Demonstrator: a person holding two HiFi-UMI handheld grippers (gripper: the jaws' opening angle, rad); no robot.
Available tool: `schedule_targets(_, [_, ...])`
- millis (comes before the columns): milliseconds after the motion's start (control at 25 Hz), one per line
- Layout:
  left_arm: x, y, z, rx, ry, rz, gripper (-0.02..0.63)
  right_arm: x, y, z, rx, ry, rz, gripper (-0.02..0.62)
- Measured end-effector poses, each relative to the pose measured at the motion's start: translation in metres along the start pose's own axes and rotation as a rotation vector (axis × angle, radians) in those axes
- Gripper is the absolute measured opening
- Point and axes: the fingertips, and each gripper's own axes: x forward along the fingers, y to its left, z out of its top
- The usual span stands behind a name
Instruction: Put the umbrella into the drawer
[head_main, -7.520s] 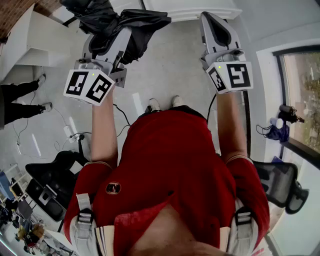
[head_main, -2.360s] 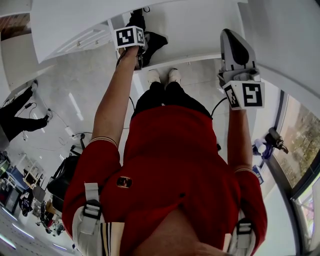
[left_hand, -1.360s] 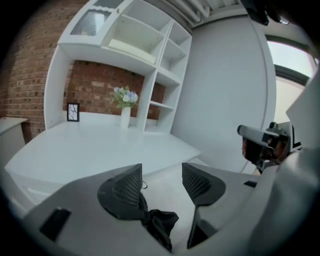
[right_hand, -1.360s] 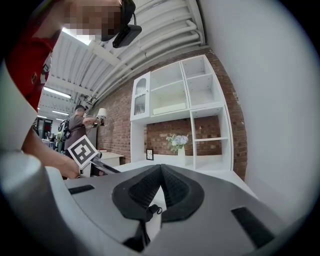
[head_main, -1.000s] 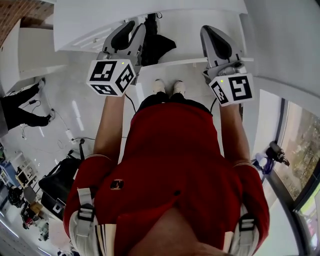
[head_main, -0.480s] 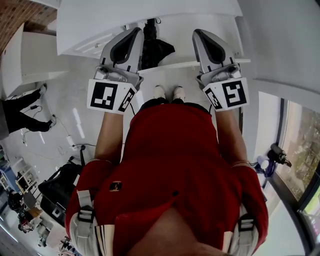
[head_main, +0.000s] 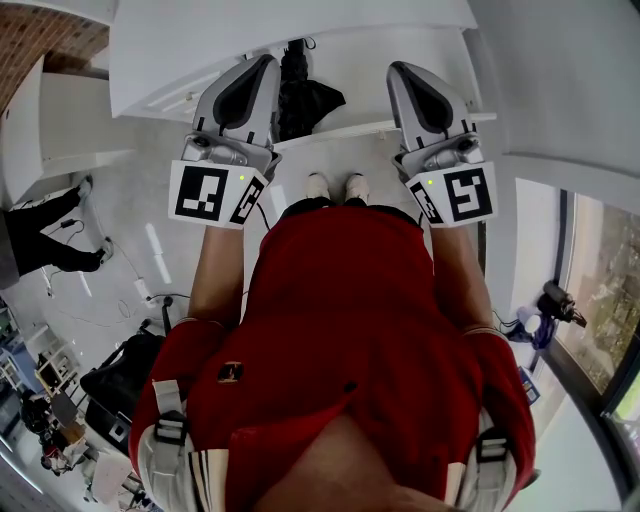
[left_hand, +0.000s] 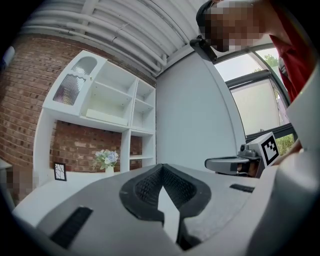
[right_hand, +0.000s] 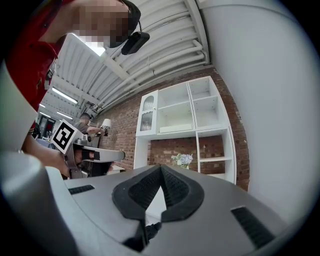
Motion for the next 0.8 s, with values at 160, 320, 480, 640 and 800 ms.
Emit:
schedule_targets(160, [0.0012,0.0,-0.0026,-0.006,0.001,-0.006,0.006,-0.0012,-0.0012,-0.0007,-0.004,0.001,-0.005,-0.002])
schedule_targets(320, [0.0009,0.0011,-0.0031,-0.011,0.003,-0.004,0.006,-0.0035,-0.0005,-0.0001,-0.011,0.003,-0.007,-0.002])
schedule_targets(480, [-0.0001,0.0024,-0.0015,-0.013,0.001,0.003,0.006,-0.0053,-0.0018,0.0007,-0.014,0.006,-0.008,-0.002])
schedule_targets(640, [-0.0009,0.0024,-0.003,-0.014,0.005,0.007,0.006,-0.0063,-0.0032,0.0007,-0.015,0.003,-0.008,-0.002])
schedule_targets(800, [-0.001,0.0024,-0.0052,-0.015,0.011,0.01,0.006,-0.0063,-0.0041,0.0005,-0.016,0.002,-0.005,-0.002])
